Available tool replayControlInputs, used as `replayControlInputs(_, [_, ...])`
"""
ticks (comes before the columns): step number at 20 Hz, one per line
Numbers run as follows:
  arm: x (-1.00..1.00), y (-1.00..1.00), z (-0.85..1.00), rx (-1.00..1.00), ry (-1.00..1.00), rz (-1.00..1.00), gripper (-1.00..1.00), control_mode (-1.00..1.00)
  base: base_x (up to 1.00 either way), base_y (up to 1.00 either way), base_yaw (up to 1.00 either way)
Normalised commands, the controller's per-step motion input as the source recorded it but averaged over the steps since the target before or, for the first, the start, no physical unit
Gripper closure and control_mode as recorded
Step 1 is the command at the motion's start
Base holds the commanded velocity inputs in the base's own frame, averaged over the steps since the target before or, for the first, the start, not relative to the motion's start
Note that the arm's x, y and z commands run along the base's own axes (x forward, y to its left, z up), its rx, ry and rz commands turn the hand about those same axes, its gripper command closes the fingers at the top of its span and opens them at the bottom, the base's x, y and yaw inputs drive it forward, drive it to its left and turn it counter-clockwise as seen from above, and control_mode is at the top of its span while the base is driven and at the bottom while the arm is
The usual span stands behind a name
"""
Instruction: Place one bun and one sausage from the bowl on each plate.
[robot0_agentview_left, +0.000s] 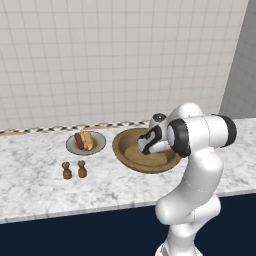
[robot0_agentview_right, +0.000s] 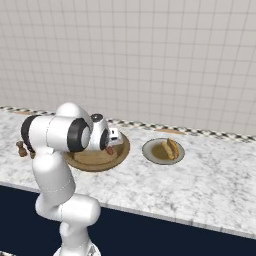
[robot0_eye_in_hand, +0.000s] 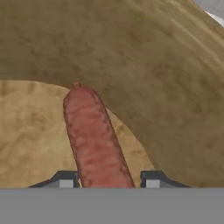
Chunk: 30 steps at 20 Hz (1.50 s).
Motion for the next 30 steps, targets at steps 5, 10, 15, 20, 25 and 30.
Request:
replayControlInputs(5, [-0.38,-0.08,0.78,0.0,-0.07,-0.01,1.0,-1.0,0.0,0.0,0.0])
replayControlInputs(10, [-0.08,-0.59,0.95,0.0,-0.02,0.0,1.0,-1.0,0.0,0.0,0.0])
replayControlInputs(15, [0.0,-1.0,0.7,0.0,0.02,-0.03,1.0,-1.0,0.0,0.0,0.0])
replayControlInputs(20, [-0.06,-1.0,0.07,-0.02,0.0,-0.09,1.0,-1.0,0.0,0.0,0.0])
replayControlInputs(25, [0.0,-0.8,-0.23,0.0,0.0,-0.25,1.0,-1.0,0.0,0.0,0.0])
replayControlInputs(30, [-0.02,-0.27,-0.43,0.0,0.01,-0.17,1.0,-1.0,0.0,0.0,0.0])
